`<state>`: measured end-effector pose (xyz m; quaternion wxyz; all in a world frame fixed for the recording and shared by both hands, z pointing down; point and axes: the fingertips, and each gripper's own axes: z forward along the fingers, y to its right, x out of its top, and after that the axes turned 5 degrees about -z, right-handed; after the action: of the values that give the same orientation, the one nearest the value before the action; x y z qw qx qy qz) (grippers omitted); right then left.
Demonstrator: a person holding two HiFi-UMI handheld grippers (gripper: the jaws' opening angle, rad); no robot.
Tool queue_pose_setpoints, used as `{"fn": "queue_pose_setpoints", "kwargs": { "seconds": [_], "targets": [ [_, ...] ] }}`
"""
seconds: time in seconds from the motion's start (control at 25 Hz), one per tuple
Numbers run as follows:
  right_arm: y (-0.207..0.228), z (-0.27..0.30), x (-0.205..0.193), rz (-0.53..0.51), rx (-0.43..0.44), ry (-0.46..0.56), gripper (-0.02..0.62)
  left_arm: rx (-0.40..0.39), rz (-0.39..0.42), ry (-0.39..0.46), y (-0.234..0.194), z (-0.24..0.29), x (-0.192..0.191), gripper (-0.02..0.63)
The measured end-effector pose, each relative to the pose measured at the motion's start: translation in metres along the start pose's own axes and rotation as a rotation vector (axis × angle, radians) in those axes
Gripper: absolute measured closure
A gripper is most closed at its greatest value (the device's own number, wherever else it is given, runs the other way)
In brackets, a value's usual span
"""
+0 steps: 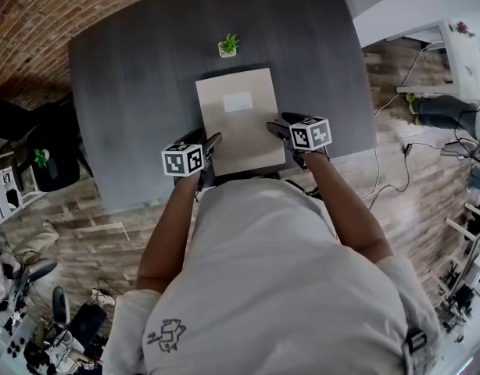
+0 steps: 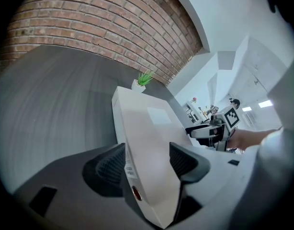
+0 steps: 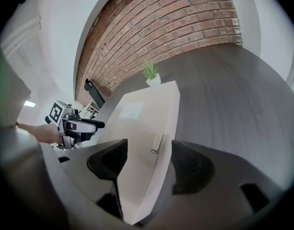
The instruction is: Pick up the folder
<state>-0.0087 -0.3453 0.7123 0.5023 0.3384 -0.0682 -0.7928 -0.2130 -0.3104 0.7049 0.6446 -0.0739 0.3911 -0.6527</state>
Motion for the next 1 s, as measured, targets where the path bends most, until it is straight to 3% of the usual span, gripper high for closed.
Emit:
{"fn": "queue_pose_setpoints", "kwargs": {
  "seconds": [0.36,0.48,1.0],
  "targets": [
    [-0.001,0.016,-0.008,0.045,0.025,-0.034,0.307,0.008,-0.046,-0.050,-0.012,0.015,-0.011,0.325],
    [0.000,0.020,-0.013,0.031,0.006,-0.043,0.334,0.047,-0.028,-0.073,-0.016,0.018,-0.015,0.370],
    [0.001,0.020,-0.014,0.016,0.004,-0.041,0.344,0.092,-0.014,-0.069,-0.015,0.021,-0.016,0.371]
  ]
}}
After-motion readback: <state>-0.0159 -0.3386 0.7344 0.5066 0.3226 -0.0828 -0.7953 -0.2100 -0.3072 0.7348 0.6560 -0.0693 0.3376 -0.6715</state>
